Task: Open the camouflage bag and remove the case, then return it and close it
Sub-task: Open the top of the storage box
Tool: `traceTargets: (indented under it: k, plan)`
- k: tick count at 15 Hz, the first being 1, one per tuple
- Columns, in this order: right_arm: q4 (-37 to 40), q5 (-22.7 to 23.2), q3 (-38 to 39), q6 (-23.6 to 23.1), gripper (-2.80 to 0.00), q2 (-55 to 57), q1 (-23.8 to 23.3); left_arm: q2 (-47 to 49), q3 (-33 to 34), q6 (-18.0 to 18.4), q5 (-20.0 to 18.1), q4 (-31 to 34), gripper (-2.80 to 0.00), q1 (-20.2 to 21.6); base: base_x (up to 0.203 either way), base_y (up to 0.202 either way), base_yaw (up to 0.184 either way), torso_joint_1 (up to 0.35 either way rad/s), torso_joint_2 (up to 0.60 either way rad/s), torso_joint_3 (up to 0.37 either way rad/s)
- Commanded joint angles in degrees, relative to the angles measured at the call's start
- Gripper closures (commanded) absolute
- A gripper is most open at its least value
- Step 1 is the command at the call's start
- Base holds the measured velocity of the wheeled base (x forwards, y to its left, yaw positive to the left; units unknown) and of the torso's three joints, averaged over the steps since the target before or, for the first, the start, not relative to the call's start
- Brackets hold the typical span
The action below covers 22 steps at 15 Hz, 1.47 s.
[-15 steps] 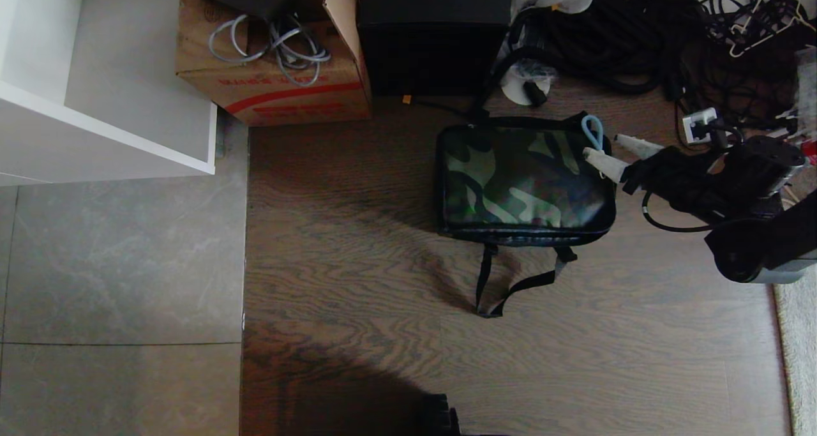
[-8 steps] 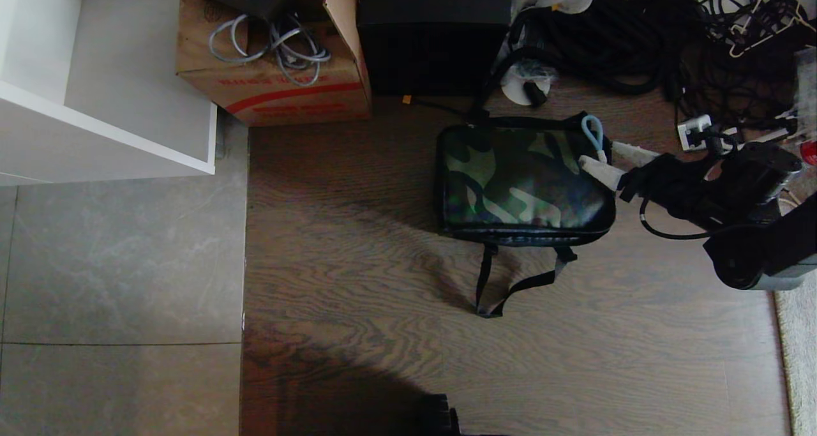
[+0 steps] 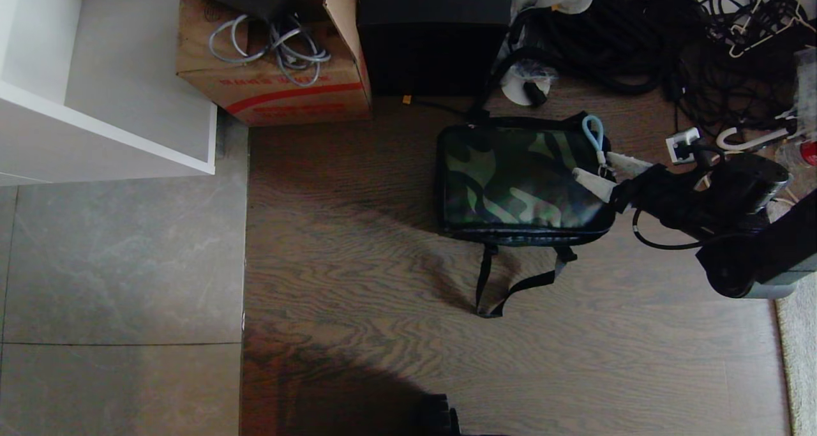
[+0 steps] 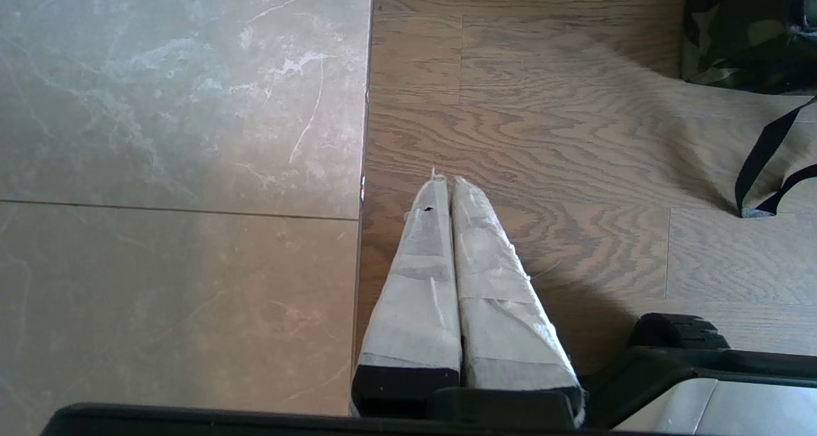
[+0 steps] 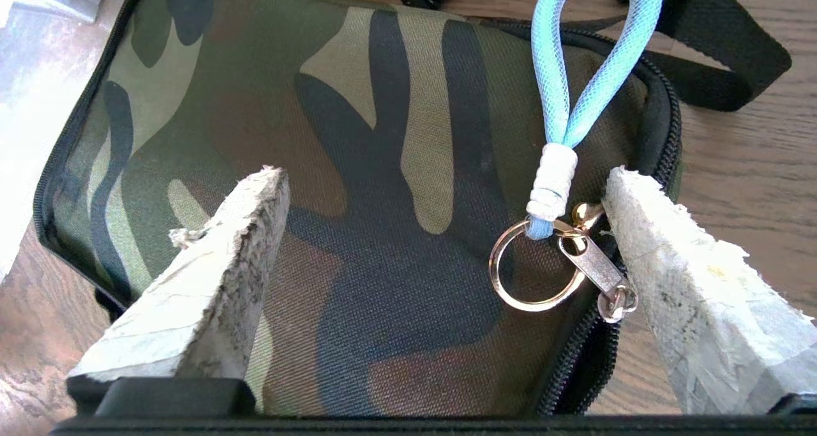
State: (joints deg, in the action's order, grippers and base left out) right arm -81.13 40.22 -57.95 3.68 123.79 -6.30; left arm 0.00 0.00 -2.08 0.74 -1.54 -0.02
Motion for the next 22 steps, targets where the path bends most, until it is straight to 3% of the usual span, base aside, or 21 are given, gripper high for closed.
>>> traceTargets:
  k: [1, 7, 8, 22]
  plan:
    - [-0.85, 0.28, -0.86, 0.07, -2.80, 0.75, 0.12, 0.00, 0.35, -0.02, 0.05, -0.05, 0.00, 0.01, 0.000, 0.000, 0.000, 0.000, 0.00, 0.000]
    - [-1.65, 0.39, -1.64, 0.01, -2.80, 0.92, 0.15, 0.00, 0.35, -0.02, 0.05, -0.05, 0.00, 0.02, 0.000, 0.000, 0.000, 0.000, 0.00, 0.000]
    - [-2.11, 0.20, -1.64, 0.01, 0.00, 1.09, 0.15, 0.00, 0.35, -0.02, 0.05, -0.05, 0.00, 0.02, 0.000, 0.000, 0.000, 0.000, 0.00, 0.000]
    - [-1.72, 0.67, -1.90, 0.15, 0.00, 0.42, 0.07, 0.00, 0.35, -0.02, 0.05, -0.05, 0.00, -0.06, 0.000, 0.000, 0.000, 0.000, 0.00, 0.000]
